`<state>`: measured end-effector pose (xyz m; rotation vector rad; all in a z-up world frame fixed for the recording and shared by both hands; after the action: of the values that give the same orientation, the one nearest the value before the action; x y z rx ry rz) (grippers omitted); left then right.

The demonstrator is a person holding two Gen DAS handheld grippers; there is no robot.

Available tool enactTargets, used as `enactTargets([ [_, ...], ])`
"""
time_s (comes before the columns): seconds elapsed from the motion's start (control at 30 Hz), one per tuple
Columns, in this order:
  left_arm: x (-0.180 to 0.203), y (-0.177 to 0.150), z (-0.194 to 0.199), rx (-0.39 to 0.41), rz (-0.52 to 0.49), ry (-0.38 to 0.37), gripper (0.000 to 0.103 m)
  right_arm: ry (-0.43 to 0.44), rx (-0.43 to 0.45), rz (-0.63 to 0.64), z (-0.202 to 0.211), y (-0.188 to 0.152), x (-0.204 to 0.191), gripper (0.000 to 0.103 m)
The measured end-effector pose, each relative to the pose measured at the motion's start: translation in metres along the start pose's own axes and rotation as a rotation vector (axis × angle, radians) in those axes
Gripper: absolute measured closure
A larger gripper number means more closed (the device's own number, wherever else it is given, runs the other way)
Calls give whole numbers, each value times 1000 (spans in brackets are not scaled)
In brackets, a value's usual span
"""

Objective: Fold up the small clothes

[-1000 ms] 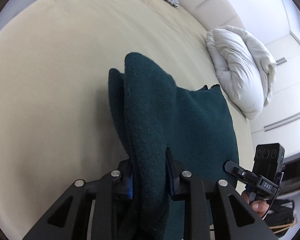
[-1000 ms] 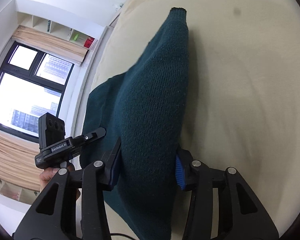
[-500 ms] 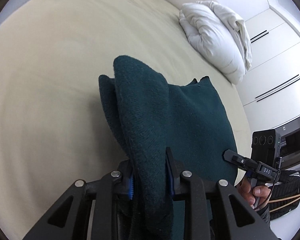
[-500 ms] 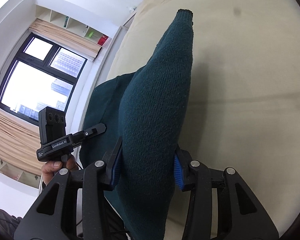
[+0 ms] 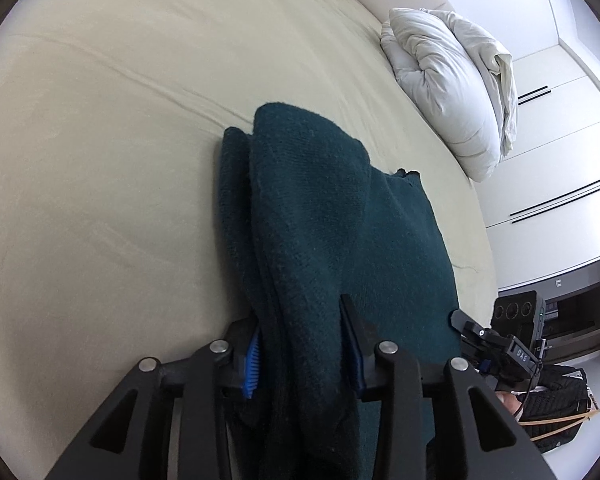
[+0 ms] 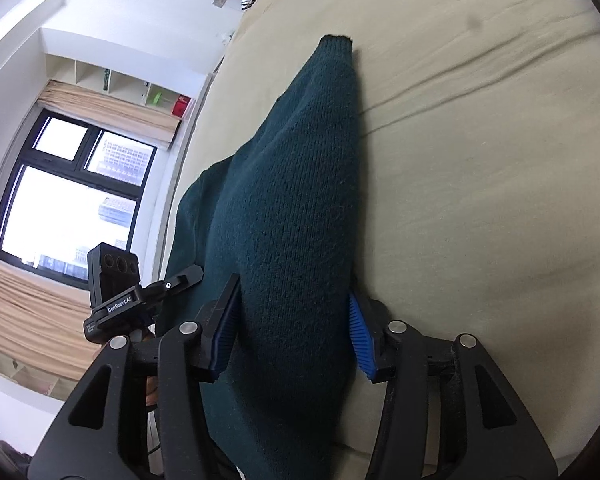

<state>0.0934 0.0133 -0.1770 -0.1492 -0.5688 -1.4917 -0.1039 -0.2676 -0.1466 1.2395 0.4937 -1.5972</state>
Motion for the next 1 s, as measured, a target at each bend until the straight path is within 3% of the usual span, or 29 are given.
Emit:
enactTargets([
  [0.13,2,-4,21,64,11,67,65,-58,76,-18,31,-7,-5,54],
  [0.27,14,-5,69,235,-33,179,64,-144,171,22,59,-14,-28,53],
  [0.4,51,-2,87,329,-159,204,53,-81,155,130,73,-14,-62,53],
  [0.53,69,-6,53,287,-241,219,52,-33,81,173,48,-16,-86,53],
  [0.67,60,-21,13,218,-275,257,54,-56,26,146,18,-30,-77,54],
  [0.83,47,-22,23,243,-250,203,54,-5,50,152,35,-37,-78,54],
  [1.0,43,-34,26,263,-258,221,54,10,-5,255,36,-47,-108,53],
])
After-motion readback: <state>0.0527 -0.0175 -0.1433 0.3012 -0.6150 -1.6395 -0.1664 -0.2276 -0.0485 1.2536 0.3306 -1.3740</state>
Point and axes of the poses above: each gripper's, at about its wrist camera, not at the fingertips, and z roughly against the way its jaws point, x to its right, y to its top, the point moved 4 cm from there along -z, roughly the way its jaws point, and after that the axes turned 14 degrees about y, right-handed, at the moved point
